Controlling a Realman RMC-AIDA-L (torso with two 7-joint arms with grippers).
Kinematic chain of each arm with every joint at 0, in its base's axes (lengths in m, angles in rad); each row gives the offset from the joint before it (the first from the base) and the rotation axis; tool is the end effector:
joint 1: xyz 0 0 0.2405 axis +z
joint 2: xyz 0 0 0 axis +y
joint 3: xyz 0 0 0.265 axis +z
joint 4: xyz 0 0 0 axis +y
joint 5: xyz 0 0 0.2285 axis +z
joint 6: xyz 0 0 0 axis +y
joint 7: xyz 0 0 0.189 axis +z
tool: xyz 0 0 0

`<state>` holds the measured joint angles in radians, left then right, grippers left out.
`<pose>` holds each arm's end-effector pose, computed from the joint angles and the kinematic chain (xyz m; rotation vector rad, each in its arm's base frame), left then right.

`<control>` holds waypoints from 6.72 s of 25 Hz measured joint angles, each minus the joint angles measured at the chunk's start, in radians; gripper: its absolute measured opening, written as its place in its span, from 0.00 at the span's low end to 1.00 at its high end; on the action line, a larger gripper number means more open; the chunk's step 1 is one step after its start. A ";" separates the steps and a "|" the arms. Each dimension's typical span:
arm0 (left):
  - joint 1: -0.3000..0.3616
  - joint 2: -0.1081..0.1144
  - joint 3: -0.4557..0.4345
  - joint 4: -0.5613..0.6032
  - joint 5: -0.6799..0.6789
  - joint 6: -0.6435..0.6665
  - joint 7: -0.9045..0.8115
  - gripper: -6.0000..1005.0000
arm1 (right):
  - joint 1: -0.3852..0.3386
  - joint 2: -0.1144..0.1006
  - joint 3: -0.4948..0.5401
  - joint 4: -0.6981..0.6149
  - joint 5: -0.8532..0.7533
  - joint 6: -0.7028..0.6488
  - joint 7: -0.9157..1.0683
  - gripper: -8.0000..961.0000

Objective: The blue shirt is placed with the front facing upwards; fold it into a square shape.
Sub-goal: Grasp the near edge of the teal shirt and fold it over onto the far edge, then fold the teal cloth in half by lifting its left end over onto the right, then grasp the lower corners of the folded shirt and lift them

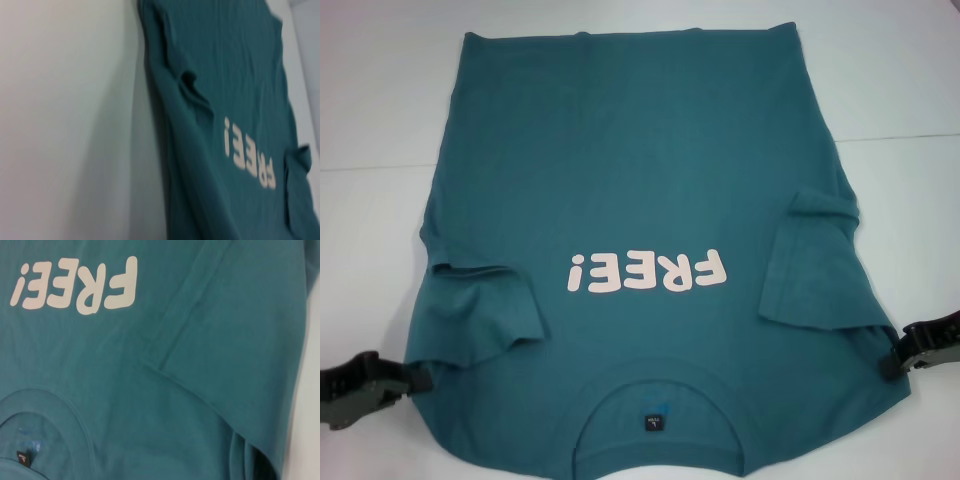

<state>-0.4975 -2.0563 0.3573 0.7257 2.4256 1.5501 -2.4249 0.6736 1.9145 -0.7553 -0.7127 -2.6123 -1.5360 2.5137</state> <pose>-0.3517 0.3422 -0.0074 -1.9452 -2.1093 -0.5781 0.3366 0.3841 0.0146 -2.2103 1.8258 -0.1781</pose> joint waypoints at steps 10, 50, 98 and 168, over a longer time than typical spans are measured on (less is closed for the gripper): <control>0.012 0.005 0.048 0.087 0.055 0.133 0.002 0.05 | -0.012 -0.030 0.002 -0.044 -0.044 -0.122 -0.003 0.05; -0.219 0.074 0.046 -0.030 0.131 0.059 -0.097 0.06 | 0.022 0.005 0.109 -0.118 0.011 -0.037 0.010 0.05; -0.498 0.007 0.258 -0.225 0.105 -0.859 -0.058 0.07 | 0.223 0.055 -0.131 0.144 0.038 0.884 0.122 0.05; -0.361 -0.029 0.353 -0.087 0.094 -0.937 -0.138 0.74 | 0.230 0.066 -0.122 0.154 -0.119 0.953 0.147 0.60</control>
<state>-0.8582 -2.0851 0.7105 0.6390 2.5199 0.6133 -2.5633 0.9035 1.9810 -0.8773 -0.5587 -2.7314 -0.5827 2.6605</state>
